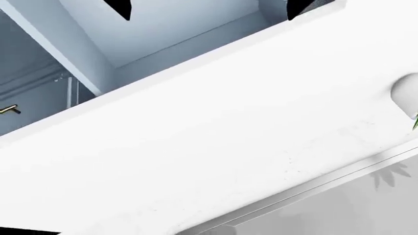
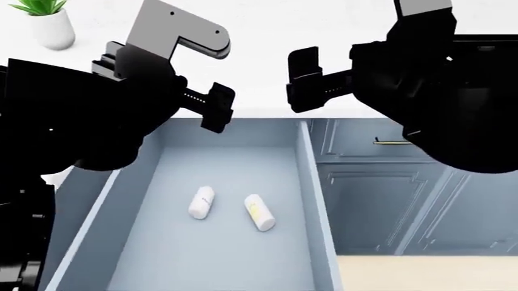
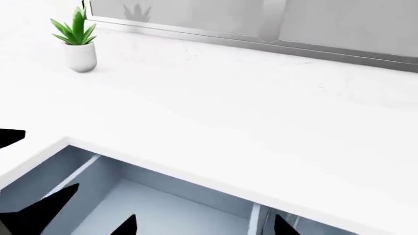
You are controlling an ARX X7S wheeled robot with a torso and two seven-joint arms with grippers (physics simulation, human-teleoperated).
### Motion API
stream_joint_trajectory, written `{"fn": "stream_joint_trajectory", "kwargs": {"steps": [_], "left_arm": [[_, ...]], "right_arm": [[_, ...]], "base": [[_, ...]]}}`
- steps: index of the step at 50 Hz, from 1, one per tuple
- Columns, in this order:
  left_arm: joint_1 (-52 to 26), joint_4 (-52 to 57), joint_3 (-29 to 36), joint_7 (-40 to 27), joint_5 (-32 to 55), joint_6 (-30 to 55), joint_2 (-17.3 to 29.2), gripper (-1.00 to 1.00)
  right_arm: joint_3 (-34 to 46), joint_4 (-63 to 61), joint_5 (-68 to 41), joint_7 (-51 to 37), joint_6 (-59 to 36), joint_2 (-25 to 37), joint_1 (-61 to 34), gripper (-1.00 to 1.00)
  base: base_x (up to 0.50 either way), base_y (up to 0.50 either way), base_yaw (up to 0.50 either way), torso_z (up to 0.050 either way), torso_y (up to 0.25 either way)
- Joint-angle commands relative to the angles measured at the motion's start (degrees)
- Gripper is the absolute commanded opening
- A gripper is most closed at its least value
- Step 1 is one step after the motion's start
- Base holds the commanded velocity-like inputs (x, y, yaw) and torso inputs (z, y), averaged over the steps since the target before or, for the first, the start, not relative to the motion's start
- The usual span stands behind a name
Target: Pick and place the shaker into the drawer. Then close the cabinet.
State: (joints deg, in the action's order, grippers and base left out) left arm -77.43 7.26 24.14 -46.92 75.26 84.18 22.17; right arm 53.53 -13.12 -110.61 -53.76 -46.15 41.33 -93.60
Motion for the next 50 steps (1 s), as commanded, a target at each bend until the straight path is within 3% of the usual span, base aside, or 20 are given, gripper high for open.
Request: {"fn": "stream_joint_trajectory", "kwargs": {"steps": [1,50], "left_arm": [[-0.1,-0.2,0.9,-0.4,1.0,-1.2,0.4,1.0],[-0.3,-0.5,3.8,-1.8,4.1,-4.6,1.2,1.0]], "right_arm": [[-0.6,-0.1,-0.5,0.6,0.9,0.2,0.6,1.0],[-0.8,-0.6,-0.8,1.1,1.3,1.3,1.8,1.0]], "base": [[-0.02,-0.5,0.0,0.0,0.0],[-0.02,-0.5,0.0,0.0,0.0]]}}
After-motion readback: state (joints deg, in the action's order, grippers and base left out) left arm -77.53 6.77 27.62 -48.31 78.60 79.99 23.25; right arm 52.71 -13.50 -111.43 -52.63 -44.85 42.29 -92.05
